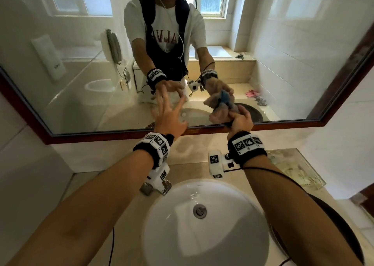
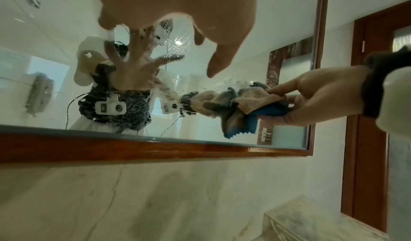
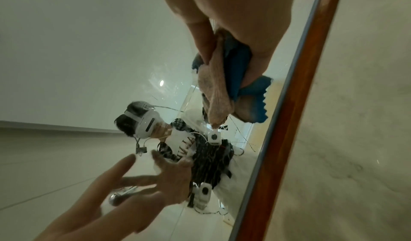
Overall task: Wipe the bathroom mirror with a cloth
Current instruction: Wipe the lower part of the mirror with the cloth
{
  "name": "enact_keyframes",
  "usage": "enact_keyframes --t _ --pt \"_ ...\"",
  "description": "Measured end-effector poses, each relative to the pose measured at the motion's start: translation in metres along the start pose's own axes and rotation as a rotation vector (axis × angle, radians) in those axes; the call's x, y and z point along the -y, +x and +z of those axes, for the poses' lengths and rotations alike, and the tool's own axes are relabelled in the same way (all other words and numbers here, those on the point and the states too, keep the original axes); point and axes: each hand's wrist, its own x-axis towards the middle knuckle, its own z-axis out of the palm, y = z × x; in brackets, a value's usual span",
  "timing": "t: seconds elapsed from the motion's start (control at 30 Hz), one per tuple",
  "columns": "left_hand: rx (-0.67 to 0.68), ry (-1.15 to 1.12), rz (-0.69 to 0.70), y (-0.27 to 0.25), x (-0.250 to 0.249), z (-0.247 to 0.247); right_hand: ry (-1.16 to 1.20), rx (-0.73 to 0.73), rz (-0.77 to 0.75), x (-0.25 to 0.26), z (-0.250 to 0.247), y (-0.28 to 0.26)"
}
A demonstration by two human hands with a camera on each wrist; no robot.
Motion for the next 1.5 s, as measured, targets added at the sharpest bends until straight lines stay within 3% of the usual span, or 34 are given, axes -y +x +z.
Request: enact_keyframes --t 0.1,0.33,0.5,0.73,0.93,1.07,1.27,1.5 --pt "-0.11 0.053 -0.023 0.013 -0.001 -0.002 -0.026 -0.021 -0.06 0.005 0.009 0.013" --pt "-0.111 0.13 0.012 0.025 0.0 0.003 -0.15 0.134 -0.074 -0.024 0.051 0.001" --pt "-0.12 0.123 -0.015 0.026 -0.001 0.009 -0.375 0.267 -0.135 -0.067 0.073 -0.013" --pt "-0.145 0.076 -0.085 0.032 -0.02 0.021 -0.41 0.202 -0.144 -0.04 0.053 0.005" --pt "-0.093 0.042 -0.153 0.035 -0.045 0.03 -0.31 0.002 -0.127 0.022 0.002 0.055" --pt "-0.049 0.046 -0.205 0.037 -0.056 0.034 -0.367 -0.144 -0.144 0.068 -0.038 0.097" --pt "-0.069 0.065 -0.221 0.038 -0.055 0.037 -0.331 -0.146 -0.187 0.059 -0.043 0.104" --pt "-0.073 0.131 -0.165 0.032 -0.038 0.033 -0.357 0.003 -0.117 0.017 -0.017 0.073"
